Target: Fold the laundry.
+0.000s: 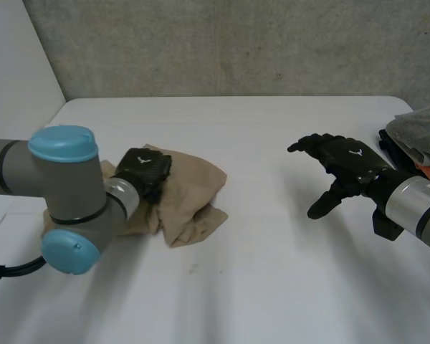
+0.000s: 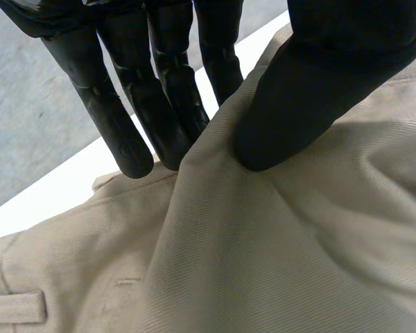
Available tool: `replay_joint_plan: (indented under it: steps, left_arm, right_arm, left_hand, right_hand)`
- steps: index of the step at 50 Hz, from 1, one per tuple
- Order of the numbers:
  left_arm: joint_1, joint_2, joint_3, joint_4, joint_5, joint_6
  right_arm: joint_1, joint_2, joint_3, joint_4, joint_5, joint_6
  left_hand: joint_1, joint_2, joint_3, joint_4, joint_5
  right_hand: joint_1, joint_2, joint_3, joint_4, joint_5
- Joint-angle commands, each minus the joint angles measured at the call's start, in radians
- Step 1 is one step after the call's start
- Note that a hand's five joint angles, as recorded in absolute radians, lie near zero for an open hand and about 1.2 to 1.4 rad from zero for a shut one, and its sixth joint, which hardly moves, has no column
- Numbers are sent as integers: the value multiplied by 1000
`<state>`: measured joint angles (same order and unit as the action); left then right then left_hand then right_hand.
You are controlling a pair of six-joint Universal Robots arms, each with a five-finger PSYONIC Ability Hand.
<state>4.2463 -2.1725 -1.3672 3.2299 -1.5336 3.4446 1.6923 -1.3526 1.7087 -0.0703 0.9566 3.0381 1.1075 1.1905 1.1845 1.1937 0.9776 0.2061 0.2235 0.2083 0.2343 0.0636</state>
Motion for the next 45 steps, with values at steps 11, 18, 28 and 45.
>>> replay_joint_plan:
  steps: [11, 18, 28, 45]
  left_arm:
    - [-354, 137, -20, -2, 53, -281]
    - [-396, 131, -33, -1, 43, -329]
    - [-203, 261, -107, -18, -77, -323]
    - [-101, 471, -420, -246, -79, -259]
  right_arm:
    - [-59, -36, -55, 0, 180, -77]
    - [-45, -36, -55, -2, 176, -93]
    - [-33, -29, -52, 11, 171, -180]
    - [124, -28, -40, 47, 188, -410]
  left_hand:
    - [289, 206, 212, 203, 244]
    - [-654, -737, -731, -740, -698]
    - [-838, -921, -915, -924, -883]
    - [-730, -813, -807, -816, -774]
  right_hand:
    - [-32, -49, -34, -60, -64]
    - [-32, -49, -34, -60, -64]
    - [-32, -49, -34, -60, -64]
    - [-32, -49, -34, -60, -64]
